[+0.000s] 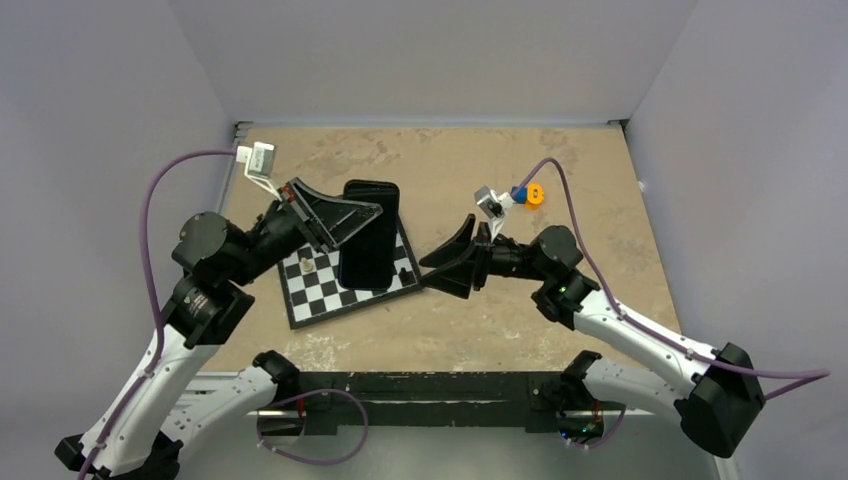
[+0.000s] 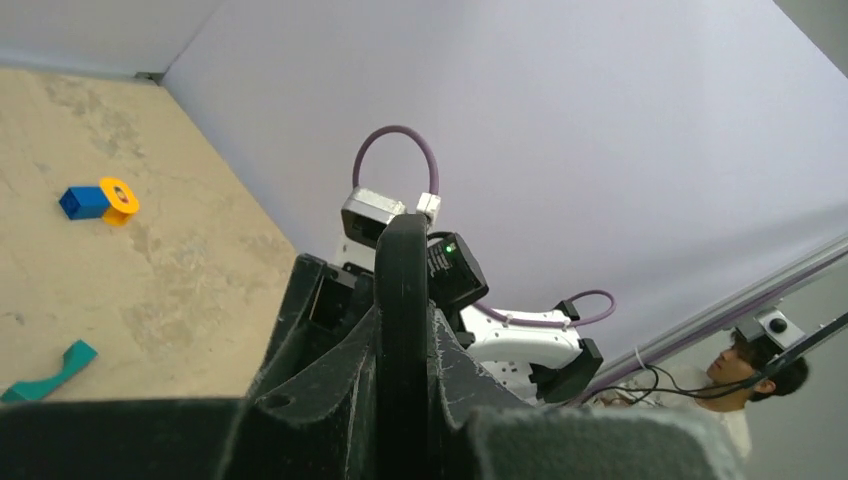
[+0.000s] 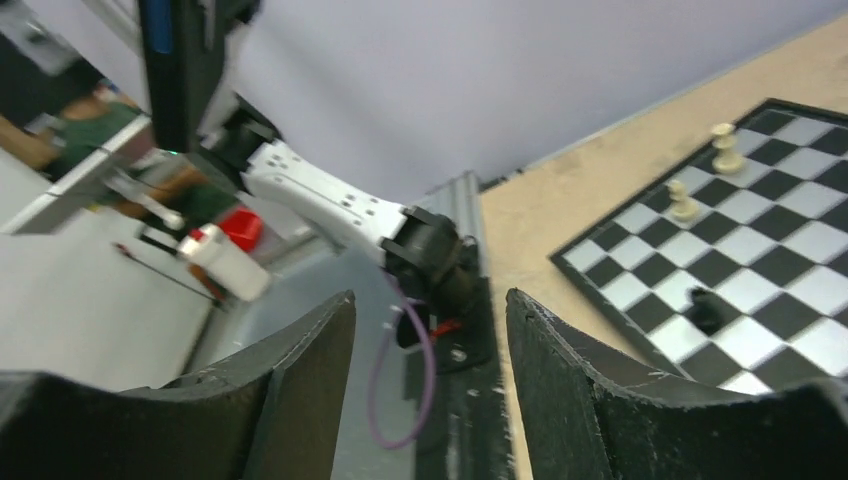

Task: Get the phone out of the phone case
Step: Remove the phone case from the phone.

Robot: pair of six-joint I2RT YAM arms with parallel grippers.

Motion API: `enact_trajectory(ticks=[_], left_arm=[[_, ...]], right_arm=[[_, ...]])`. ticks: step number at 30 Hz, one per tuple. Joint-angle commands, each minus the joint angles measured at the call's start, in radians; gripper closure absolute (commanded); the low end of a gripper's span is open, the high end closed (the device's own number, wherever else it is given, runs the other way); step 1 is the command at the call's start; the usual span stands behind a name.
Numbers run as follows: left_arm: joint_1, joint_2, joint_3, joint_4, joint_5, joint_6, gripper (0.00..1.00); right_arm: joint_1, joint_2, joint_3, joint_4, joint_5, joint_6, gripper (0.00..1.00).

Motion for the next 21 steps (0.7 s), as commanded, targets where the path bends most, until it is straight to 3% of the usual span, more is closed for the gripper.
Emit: enact_trajectory(ticks=[1,12,17,21], left_arm=[[0.006,0.02,-0.002,0.055,-0.095,0.092,1.0],[0.007,0.066,-0.026,0.148,-0.076,0.014,1.0],[0.006,0.074,-0.042,0.198,-0.065,-0.012,1.0],[0.007,0.075,-0.037,0.205,-0.055,-0.019,1.0]], right_arm=[[0.025,0.0,0.009,0.291,-0.11,0.325,0.4],[0.089,0.103,0.149,0.266,-0.087,0.298,0.44],[0.094,0.136,0.179,0.259,-0.09,0.284,0.64],[0.099,0.152,0.173,0.286,-0.083,0.29,0.65]])
